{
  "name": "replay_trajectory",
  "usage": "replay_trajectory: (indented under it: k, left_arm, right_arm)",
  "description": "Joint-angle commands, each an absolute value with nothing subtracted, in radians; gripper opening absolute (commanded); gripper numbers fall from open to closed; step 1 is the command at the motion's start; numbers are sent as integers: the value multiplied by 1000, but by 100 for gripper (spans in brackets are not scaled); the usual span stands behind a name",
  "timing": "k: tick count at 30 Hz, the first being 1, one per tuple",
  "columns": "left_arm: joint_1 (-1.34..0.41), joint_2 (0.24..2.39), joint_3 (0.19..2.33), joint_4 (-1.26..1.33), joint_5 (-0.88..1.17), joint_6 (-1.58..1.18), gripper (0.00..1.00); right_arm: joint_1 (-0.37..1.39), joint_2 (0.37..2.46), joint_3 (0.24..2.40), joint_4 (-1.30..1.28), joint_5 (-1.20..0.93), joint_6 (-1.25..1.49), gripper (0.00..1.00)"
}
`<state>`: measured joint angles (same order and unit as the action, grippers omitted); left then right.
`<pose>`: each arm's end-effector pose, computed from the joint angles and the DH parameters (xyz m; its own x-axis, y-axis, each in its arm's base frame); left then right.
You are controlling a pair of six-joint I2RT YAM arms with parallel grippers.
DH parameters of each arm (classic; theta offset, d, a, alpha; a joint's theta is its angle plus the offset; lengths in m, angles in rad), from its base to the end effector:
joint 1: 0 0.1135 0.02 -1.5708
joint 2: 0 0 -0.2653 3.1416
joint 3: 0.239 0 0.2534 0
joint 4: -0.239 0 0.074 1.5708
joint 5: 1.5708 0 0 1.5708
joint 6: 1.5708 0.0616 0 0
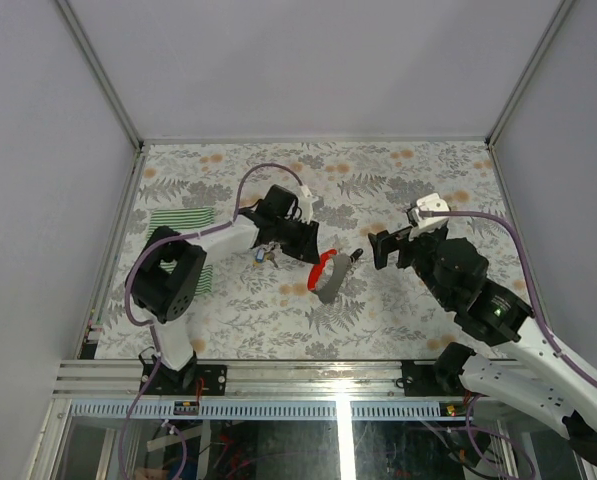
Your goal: Put the keys on the keyring
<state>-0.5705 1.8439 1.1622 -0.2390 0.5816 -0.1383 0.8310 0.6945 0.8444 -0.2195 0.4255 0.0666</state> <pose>0.3154 -0.2426 0.1605 -0.7643 0.3536 -0.5392 0.6318 0.5779 -0.5166 0.1404 0.1161 0.3703 -0.0731 0.0099 -0.9973 -0.3911 0.9196 0.0378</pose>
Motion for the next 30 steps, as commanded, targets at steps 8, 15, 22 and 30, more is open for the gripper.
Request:
replay_trajectory:
  k: [8,15,22,30]
  left_arm:
    - [-493,1628,1080,-166,407,-147,45]
    - [-477,1376,1069,-243,30,-177,53]
    - [-462,1009,897,-192,-234,-250,90]
    - [-462,746,702,-149,-379,-289,100]
  right_arm:
    - [833,612,878,-218,348,-23,99]
    - [833,499,845,-169,323,-67,99]
    - [833,460,838,-228,468,-9,99]
    - [832,438,793,-212,539,64,99]
